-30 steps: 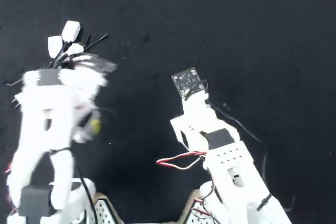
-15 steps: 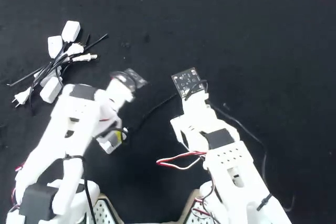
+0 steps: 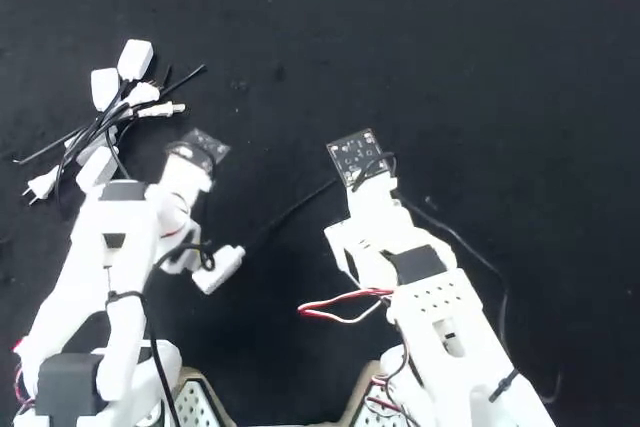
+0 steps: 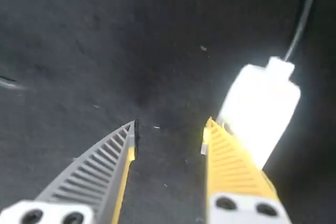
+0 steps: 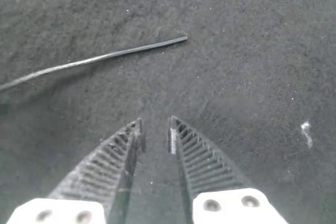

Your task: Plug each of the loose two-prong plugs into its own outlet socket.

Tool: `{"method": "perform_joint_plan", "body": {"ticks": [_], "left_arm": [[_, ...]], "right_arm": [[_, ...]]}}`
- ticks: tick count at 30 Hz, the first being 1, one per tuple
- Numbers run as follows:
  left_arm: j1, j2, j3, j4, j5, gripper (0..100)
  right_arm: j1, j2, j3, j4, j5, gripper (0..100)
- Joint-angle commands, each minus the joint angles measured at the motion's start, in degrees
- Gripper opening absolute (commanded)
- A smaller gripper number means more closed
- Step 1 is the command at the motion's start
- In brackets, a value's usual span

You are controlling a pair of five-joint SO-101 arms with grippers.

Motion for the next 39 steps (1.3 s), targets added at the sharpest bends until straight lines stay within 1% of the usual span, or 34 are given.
{"method": "perform_joint_plan", "body": {"ticks": [1, 3, 6, 9, 11, 13, 16, 21, 24, 26, 28, 30, 33, 36, 39], "left_arm": [[4.3, -1.7, -4.5, 7.9, -0.1, 21], [7.3, -1.7, -7.5, 12.0, 0.0, 21], [12.4, -1.6, -8.9, 13.0, 2.5, 21], [18.2, -1.6, -9.2, 13.0, 4.6, 21], [20.7, -1.6, -10.1, 12.5, 4.5, 21], [20.3, -1.6, -12.5, 10.5, 4.7, 21], [20.3, -0.8, -15.3, 6.5, 4.8, 21], [26.6, 2.1, -12.1, -2.5, 4.7, 23], [28.4, 6.8, -11.9, -9.4, 4.9, 24], [28.3, 10.8, -12.3, -14.2, 6.5, 24], [26.7, 15.6, -13.1, -18.1, 8.1, 24], [24.7, 20.2, -14.6, -19.8, 8.4, 24], [20.3, 24.4, -18.5, -17.5, 8.4, 24], [14.8, 24.4, -22.4, -12.0, 8.4, 24], [10.0, 24.2, -24.0, -8.9, 8.4, 24]], "right_arm": [[-0.4, 0.3, 0.0, -1.3, 0.1, 7.8], [0.4, 0.3, -0.2, -1.3, 0.1, 7.8], [6.6, 0.2, -0.9, -1.6, -0.8, 7.8], [14.6, 0.2, -2.1, -2.8, -7.6, 7.8], [18.6, 0.2, -2.2, -3.9, -10.5, 7.8], [20.5, 0.2, -2.2, -4.7, -10.6, 7.8], [20.8, 0.2, -2.0, -5.0, -10.5, 7.8], [21.1, 0.2, -2.1, -5.4, -10.5, 7.8], [21.1, 0.2, -2.1, -5.4, -10.5, 7.8], [21.1, 0.2, -2.2, -5.4, -10.5, 7.8], [21.1, 0.2, -2.2, -5.4, -10.5, 7.8], [21.1, 0.2, -2.2, -5.4, -10.5, 7.8], [21.0, 0.2, -2.2, -5.3, -10.5, 7.8], [20.7, 0.2, -2.2, -5.3, -10.5, 7.8], [20.7, 0.2, -2.3, -5.3, -10.5, 7.8]]}}
